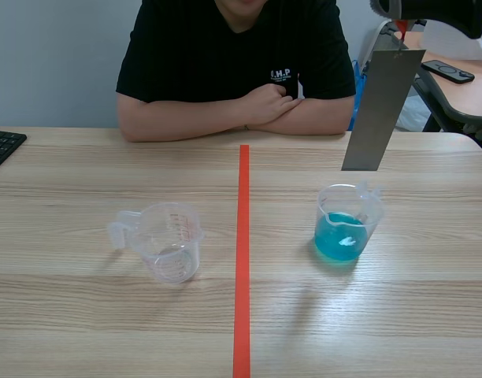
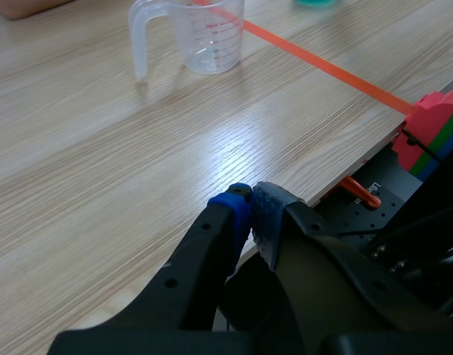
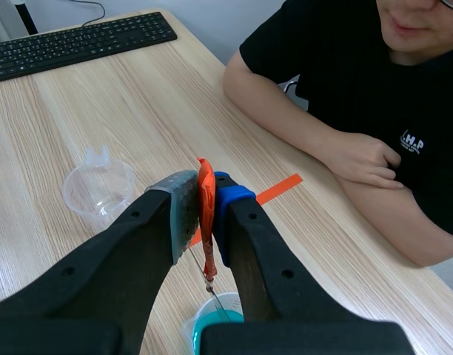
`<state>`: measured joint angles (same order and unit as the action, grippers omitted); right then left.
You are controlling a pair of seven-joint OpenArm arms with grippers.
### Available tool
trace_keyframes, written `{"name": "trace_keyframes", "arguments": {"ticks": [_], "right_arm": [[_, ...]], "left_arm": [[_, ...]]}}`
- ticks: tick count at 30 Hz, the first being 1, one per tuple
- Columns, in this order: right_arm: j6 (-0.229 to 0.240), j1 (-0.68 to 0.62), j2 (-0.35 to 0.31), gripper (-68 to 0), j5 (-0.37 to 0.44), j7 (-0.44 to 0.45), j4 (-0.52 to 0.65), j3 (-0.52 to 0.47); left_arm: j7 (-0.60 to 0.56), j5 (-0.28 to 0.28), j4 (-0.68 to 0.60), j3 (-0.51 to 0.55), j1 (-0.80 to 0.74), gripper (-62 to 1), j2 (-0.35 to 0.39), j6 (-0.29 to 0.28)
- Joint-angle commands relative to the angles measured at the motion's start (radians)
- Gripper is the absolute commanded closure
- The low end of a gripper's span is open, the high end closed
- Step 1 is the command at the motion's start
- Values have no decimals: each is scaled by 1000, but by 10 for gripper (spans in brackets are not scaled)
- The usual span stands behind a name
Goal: Do the redox reaction experiment.
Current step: 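Raise the plate and point at it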
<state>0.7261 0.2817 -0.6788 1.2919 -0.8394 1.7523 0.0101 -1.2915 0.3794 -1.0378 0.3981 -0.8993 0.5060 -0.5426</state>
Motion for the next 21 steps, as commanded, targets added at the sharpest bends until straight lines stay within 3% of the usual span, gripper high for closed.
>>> {"name": "trace_keyframes", "arguments": {"ticks": [1,6,10,15,21], "right_arm": [[0,14,-16,-15,25,14,9,-14],[0,14,-16,-15,25,14,9,-14],[0,14,-16,-15,25,14,9,-14],[0,14,-16,-15,25,14,9,-14],[0,14,-16,-15,25,14,9,-14]], "left_arm": [[-21,-43,-4,8,21,-29,37,-10],[-18,-99,-4,7,89,-29,119,-89],[-11,-100,-4,3,182,-29,183,-153],[67,-100,-4,-53,353,-27,249,-153],[178,-100,-4,-217,618,-27,282,-153]]}}
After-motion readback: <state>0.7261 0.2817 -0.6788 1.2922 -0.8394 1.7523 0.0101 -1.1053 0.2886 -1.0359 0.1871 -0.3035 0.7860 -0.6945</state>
